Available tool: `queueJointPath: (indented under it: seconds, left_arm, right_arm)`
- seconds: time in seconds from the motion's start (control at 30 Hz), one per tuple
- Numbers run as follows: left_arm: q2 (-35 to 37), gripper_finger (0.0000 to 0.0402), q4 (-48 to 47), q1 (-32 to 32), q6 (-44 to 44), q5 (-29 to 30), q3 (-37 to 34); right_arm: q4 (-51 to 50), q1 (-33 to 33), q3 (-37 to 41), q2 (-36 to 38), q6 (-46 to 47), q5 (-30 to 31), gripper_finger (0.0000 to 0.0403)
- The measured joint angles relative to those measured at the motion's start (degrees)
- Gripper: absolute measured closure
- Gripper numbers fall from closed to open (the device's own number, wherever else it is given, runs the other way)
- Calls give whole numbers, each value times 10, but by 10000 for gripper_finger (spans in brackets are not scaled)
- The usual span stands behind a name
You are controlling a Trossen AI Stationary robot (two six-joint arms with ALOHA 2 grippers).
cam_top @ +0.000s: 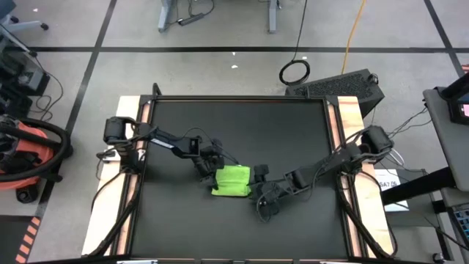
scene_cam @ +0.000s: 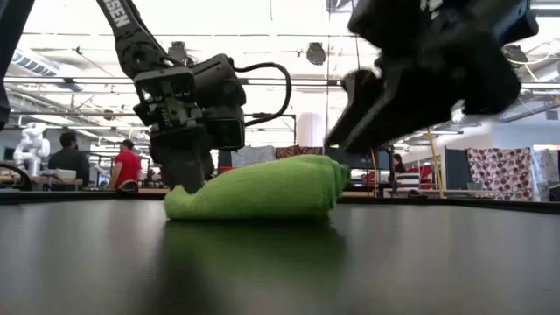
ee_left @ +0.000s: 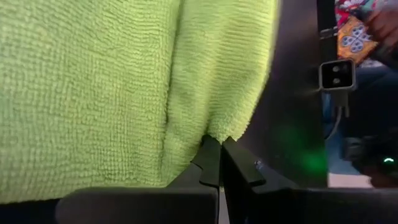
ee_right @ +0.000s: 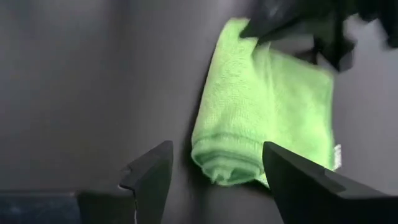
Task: Roll towel
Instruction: Roll the green microfiber cloth
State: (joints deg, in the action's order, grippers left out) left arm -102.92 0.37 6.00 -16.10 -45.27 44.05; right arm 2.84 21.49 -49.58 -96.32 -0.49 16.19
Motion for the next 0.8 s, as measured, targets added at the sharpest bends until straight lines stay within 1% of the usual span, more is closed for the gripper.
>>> queueJointPath:
  seconds: [0.1, 0.23, 0.33, 0.5, 0.57, 0.67, 0.73, 0.8]
  left_arm:
    - [-19, 398, 3, 6, -16, -19, 2]
    - [-22, 398, 8, 9, -23, -26, 2]
    - [-23, 398, 15, 15, -32, -40, 1]
    - [-25, 398, 15, 28, -32, -70, 0]
    - [-25, 398, 15, 32, -33, -78, 0]
    - [-25, 390, 18, 38, -29, -87, -1]
    - [-15, 372, 20, 38, -21, -92, -1]
    - [0, 344, 15, 37, -8, -81, -1]
  right_arm:
    - [38, 5, 0, -37, 2, 7, 170]
    - [90, 13, 0, -63, -8, 63, 180]
    - [95, 9, 0, -76, -9, 65, 187]
    - [83, -9, 0, -105, 48, 59, 203]
    - [87, -18, -1, -114, 68, 42, 211]
    - [101, -36, -1, -124, 95, -7, 225]
    - [102, -48, -2, -125, 124, -36, 241]
    - [103, -61, -3, -126, 142, -64, 267]
